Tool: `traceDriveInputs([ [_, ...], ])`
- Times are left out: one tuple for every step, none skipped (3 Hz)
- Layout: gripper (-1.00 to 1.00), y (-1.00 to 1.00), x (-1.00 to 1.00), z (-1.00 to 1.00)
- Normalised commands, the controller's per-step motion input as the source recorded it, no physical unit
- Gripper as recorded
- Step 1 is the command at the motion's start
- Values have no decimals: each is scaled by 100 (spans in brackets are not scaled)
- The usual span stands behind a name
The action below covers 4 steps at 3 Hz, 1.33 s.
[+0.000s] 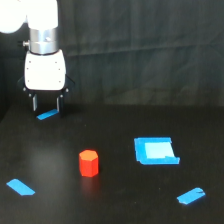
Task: Pick up the red object from the table
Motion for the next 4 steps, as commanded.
traceDriveInputs([
  [97, 2, -1, 3],
  [100, -22, 53, -29],
  [99, -36, 84, -23],
  [96, -53, 93, -9],
])
